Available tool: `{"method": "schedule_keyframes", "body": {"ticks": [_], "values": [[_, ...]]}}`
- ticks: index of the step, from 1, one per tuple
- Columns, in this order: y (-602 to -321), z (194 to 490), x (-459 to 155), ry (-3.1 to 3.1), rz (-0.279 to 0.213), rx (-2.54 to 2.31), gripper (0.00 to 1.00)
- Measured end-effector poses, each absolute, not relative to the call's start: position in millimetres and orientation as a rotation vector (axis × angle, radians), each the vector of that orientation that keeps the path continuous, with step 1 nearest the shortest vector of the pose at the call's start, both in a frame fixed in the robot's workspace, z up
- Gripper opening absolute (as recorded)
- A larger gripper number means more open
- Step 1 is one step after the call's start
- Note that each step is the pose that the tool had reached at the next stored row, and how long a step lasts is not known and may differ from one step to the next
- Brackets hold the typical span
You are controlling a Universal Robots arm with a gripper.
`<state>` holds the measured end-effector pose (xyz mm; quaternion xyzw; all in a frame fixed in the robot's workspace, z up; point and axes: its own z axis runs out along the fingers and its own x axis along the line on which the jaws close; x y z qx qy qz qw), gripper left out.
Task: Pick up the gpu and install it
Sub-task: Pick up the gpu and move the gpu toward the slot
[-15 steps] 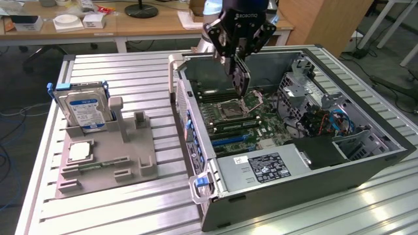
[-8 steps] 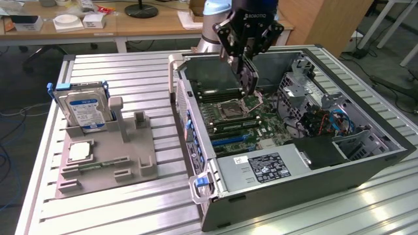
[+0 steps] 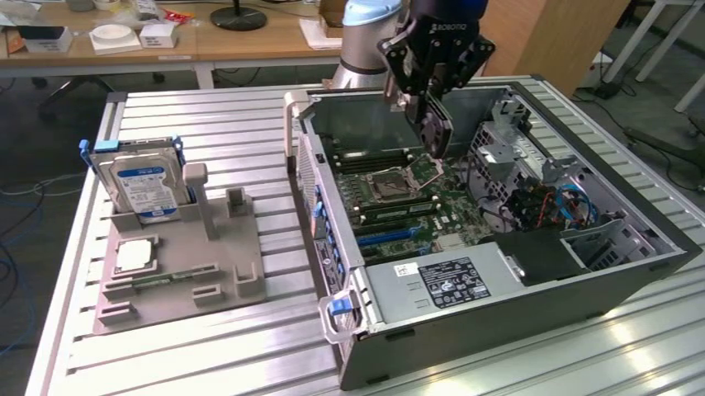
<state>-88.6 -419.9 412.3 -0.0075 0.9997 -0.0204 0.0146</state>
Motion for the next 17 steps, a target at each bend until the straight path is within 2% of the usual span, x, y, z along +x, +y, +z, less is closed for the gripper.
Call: {"method": "schedule_keyframes", "body": {"ticks": [17], "values": [[-419.9, 411.8, -56.6, 3.108, -0.064, -0.023, 0.27]]}}
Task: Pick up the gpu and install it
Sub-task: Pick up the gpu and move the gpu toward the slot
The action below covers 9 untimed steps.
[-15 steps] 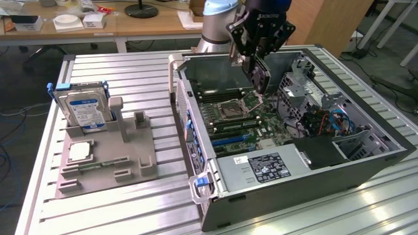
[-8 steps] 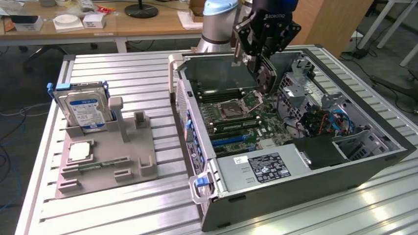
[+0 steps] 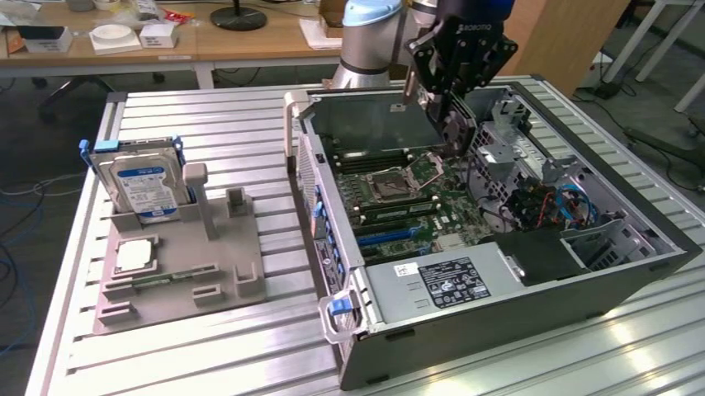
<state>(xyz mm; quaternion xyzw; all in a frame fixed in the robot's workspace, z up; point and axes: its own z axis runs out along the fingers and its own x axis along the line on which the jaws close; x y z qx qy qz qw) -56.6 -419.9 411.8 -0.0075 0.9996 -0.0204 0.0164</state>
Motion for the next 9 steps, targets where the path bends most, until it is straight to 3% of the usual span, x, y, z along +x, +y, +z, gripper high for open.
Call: {"method": "schedule_keyframes", "body": {"ticks": [9], "values": [[-419.9, 411.8, -55.1, 3.108, -0.063, -0.040, 0.27]]}}
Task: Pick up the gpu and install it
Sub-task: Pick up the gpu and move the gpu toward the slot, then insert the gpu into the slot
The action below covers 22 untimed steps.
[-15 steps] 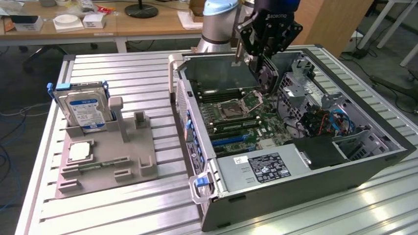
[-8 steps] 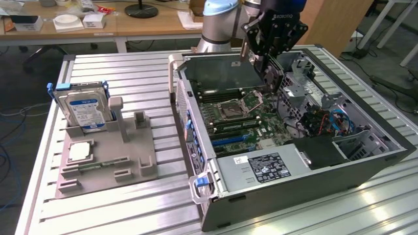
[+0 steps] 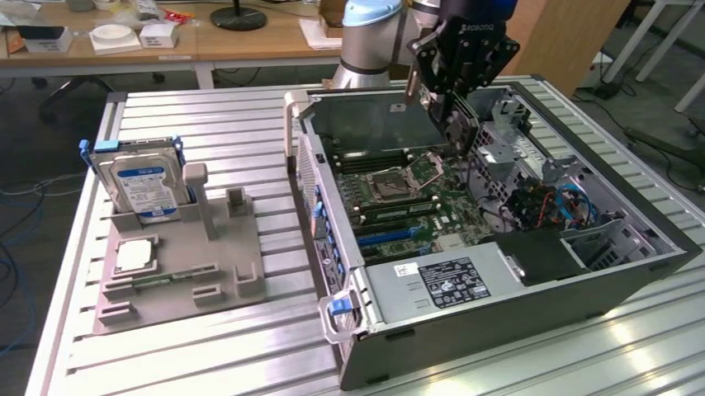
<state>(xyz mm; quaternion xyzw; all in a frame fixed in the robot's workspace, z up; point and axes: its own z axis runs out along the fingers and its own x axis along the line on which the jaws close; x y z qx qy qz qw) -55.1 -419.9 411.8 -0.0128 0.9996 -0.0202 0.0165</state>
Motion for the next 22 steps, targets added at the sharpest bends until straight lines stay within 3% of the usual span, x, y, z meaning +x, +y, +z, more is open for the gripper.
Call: {"method": "schedule_keyframes", "body": {"ticks": [22], "values": [[-419.9, 411.3, -55.2, 3.040, -0.052, -0.614, 0.27]]}}
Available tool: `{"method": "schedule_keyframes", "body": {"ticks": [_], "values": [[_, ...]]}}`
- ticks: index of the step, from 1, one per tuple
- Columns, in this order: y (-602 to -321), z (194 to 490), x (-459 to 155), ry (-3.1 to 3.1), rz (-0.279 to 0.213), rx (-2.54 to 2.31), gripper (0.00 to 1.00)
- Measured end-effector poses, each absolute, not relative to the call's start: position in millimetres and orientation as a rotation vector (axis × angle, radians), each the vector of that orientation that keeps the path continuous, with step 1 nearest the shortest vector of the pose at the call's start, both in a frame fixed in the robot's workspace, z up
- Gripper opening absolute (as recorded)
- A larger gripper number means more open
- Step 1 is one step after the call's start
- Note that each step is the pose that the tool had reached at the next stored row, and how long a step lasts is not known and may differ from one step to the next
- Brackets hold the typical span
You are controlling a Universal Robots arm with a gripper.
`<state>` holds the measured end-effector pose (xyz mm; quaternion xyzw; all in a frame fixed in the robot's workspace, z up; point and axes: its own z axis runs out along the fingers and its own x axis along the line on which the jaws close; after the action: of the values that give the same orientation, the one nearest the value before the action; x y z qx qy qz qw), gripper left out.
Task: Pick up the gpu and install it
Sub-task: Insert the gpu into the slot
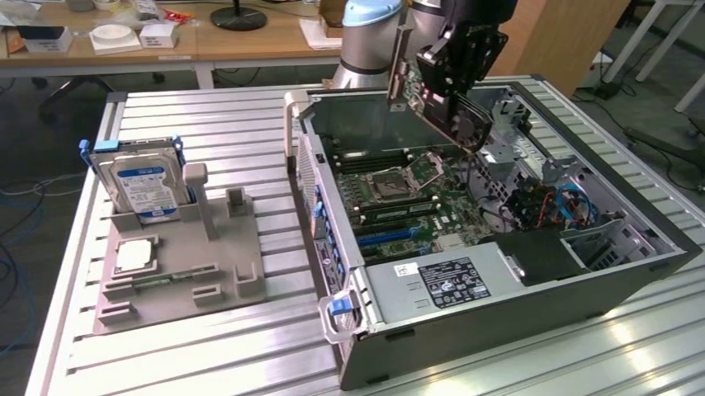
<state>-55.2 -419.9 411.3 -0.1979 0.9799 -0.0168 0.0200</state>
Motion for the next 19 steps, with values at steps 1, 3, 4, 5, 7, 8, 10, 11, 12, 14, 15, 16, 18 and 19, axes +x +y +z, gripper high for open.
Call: {"method": "schedule_keyframes", "body": {"ticks": [1, 3, 4, 5, 7, 8, 10, 11, 12, 14, 15, 16, 18, 19], "values": [[-419.9, 411.2, -55.2, 3.035, -0.052, -0.637, 0.27], [-419.9, 411.1, -55.2, 3.024, -0.051, -0.685, 0.27], [-419.9, 411.1, -55.2, 3.018, -0.050, -0.708, 0.27], [-419.9, 411.1, -55.2, 3.013, -0.050, -0.730, 0.27], [-419.9, 411.1, -55.2, 3.001, -0.049, -0.776, 0.27], [-419.9, 411.1, -55.2, 2.994, -0.048, -0.799, 0.27], [-419.9, 411.0, -55.2, 2.981, -0.047, -0.845, 0.27], [-419.9, 411.0, -55.2, 2.975, -0.047, -0.866, 0.27], [-419.9, 411.0, -55.2, 2.968, -0.046, -0.888, 0.27], [-419.9, 410.9, -55.1, 2.954, -0.045, -0.932, 0.27], [-419.9, 410.8, -55.2, 2.947, -0.045, -0.955, 0.27], [-419.9, 410.8, -55.2, 2.938, -0.044, -0.981, 0.27], [-419.9, 410.7, -55.1, 2.922, -0.043, -1.027, 0.27], [-419.9, 410.6, -55.1, 2.914, -0.043, -1.047, 0.27]]}}
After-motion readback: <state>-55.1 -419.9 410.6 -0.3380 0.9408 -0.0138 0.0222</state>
